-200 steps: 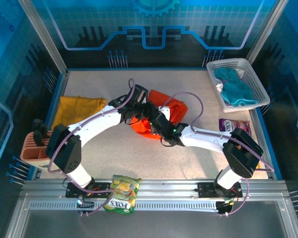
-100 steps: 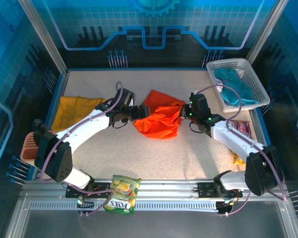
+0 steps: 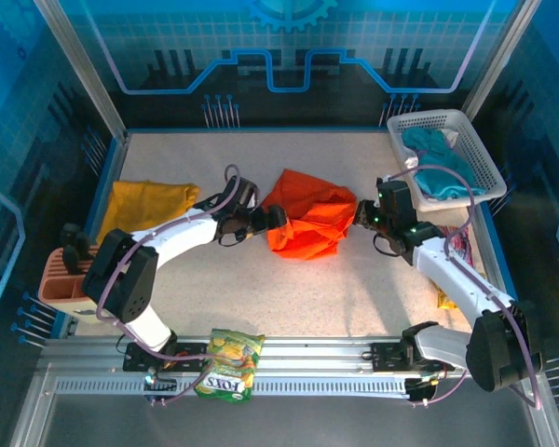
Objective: Fold and stack the t-shirts
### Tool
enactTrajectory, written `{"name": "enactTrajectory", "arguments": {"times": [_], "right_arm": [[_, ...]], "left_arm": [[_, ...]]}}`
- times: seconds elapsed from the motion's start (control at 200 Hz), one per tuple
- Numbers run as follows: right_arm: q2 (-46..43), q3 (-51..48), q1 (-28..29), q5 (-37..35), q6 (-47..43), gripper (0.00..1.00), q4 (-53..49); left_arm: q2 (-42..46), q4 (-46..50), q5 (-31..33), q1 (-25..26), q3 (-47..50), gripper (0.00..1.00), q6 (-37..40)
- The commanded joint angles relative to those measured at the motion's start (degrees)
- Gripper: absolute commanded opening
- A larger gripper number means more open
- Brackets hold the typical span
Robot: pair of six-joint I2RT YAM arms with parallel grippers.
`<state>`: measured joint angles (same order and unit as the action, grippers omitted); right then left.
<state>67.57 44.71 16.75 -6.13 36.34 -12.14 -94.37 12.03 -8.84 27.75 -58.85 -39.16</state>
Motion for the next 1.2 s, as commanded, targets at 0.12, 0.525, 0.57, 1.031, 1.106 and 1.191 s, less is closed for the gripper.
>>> {"name": "enactTrajectory", "arguments": {"times": [0.12, 0.525, 0.57, 1.031, 1.106, 1.191], "right_arm": [[-1.83, -2.13, -2.09, 1.44, -0.61, 0.00, -1.16], [-2.42, -1.88, -2.82, 1.47, -1.00, 0.00, -1.88], [-2.61, -1.78, -2.97, 1.39, -1.09, 0.00, -2.16], [-5.64, 3.12, -8.04, 2.09, -2.10, 0.00, -5.59], [-7.03, 3.97, -9.11, 2.26, -1.97, 0.00, -5.65], [-9.07, 5.17, -10.38, 1.51, -1.97, 0.00, -5.95]], "left_arm": [[2.16, -4.17, -1.61, 3.08, 2.27, 0.99, -6.07], [-1.27, -7.25, -2.40, 7.04, -0.97, 0.89, -8.06], [-1.82, -7.06, -2.34, 7.06, -1.36, 0.79, -8.04], [10.24, 19.03, 12.51, 1.27, -11.64, 0.00, 11.00], [12.89, 24.87, 17.65, -0.40, -15.49, 0.00, 15.58], [15.08, 30.38, 22.84, -2.12, -20.07, 0.00, 19.44]]}}
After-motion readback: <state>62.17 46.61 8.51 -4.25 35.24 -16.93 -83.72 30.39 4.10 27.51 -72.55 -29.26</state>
